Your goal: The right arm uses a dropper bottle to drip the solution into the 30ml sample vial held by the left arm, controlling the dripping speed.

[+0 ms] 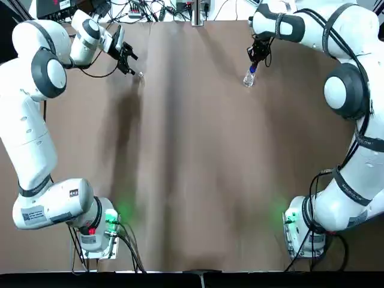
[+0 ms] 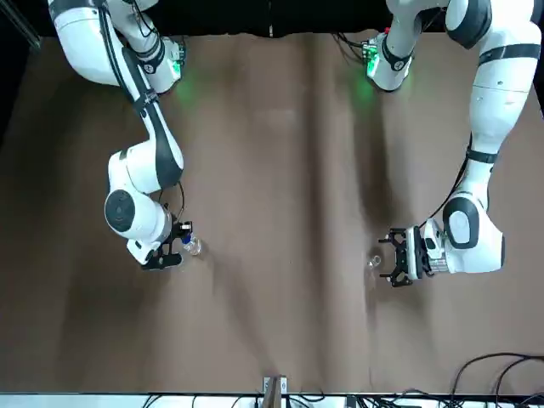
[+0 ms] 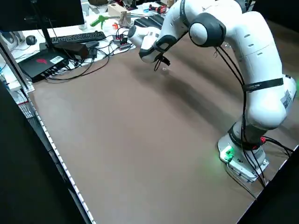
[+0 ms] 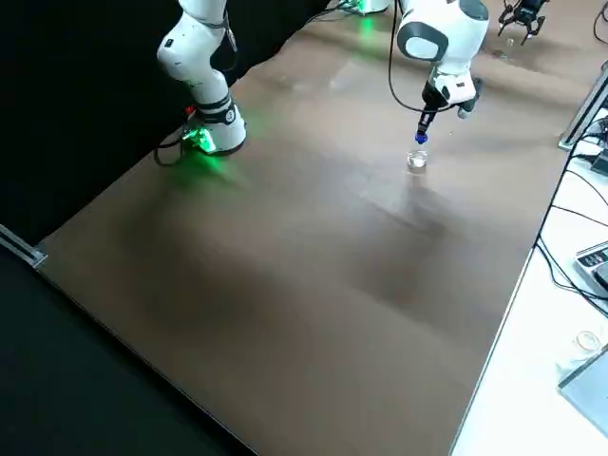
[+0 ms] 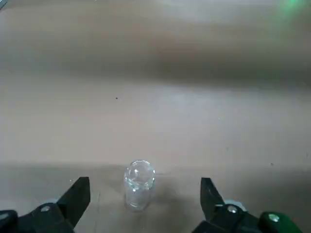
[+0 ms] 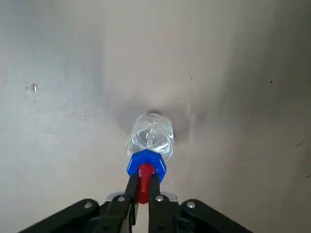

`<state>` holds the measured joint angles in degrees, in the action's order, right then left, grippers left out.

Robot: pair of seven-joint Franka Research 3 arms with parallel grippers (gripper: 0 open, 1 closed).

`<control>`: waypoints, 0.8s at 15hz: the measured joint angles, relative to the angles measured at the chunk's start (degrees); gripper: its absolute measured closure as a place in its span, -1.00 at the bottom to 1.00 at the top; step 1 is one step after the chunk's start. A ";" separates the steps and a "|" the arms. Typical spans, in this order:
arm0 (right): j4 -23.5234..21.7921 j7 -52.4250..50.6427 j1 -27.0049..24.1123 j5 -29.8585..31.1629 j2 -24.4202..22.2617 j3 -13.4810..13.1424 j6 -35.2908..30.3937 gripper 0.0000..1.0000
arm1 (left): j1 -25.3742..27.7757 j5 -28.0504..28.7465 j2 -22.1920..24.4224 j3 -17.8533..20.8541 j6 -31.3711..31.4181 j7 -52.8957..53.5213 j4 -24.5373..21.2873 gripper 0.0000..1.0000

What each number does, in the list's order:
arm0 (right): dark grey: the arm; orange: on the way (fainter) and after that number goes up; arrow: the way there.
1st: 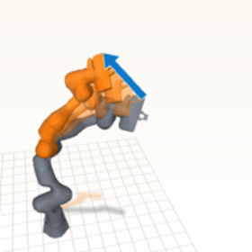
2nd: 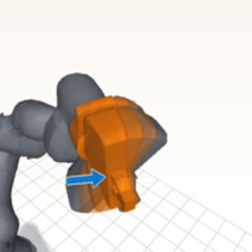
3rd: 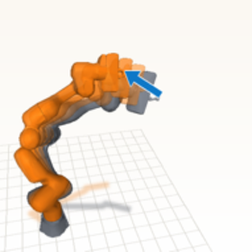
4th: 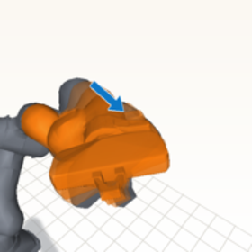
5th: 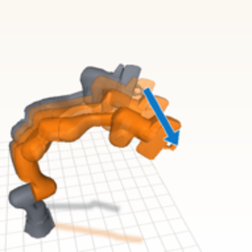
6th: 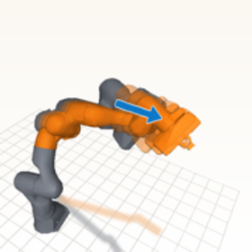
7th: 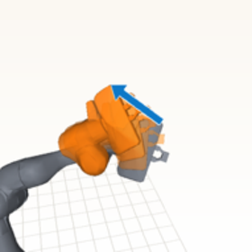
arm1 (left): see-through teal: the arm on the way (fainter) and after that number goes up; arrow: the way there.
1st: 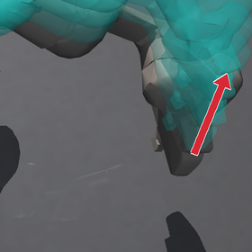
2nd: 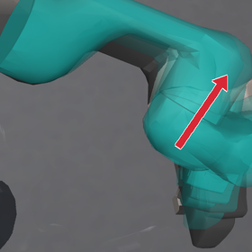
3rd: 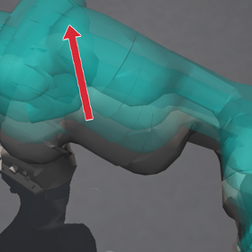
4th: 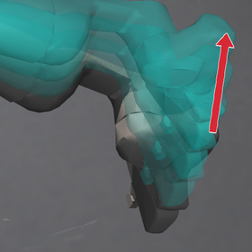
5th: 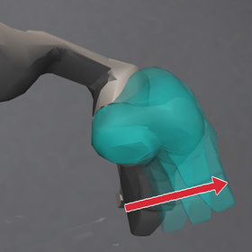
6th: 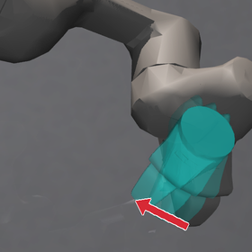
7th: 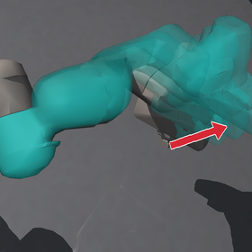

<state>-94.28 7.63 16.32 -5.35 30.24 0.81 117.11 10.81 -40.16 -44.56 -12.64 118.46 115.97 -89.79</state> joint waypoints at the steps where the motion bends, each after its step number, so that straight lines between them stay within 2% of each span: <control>1: 0.00 0.00 0.00 0.00 0.00 0.00 0.00 0.75 | -0.09 -0.15 -0.22 0.00 0.28 0.77 -0.02 -1.00; 6: 0.02 0.06 0.04 -0.28 0.00 0.06 0.03 0.91 | -0.86 -0.31 -2.00 0.00 3.32 1.67 -0.14 -1.00; 12: 0.09 0.09 0.07 -0.29 0.00 0.07 0.09 0.91 | -0.96 -0.31 -2.48 0.00 3.59 3.34 -0.15 -0.98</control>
<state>-94.18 7.71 16.39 -5.63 30.24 0.88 117.20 9.85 -40.46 -47.03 -12.64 122.06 119.31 -89.94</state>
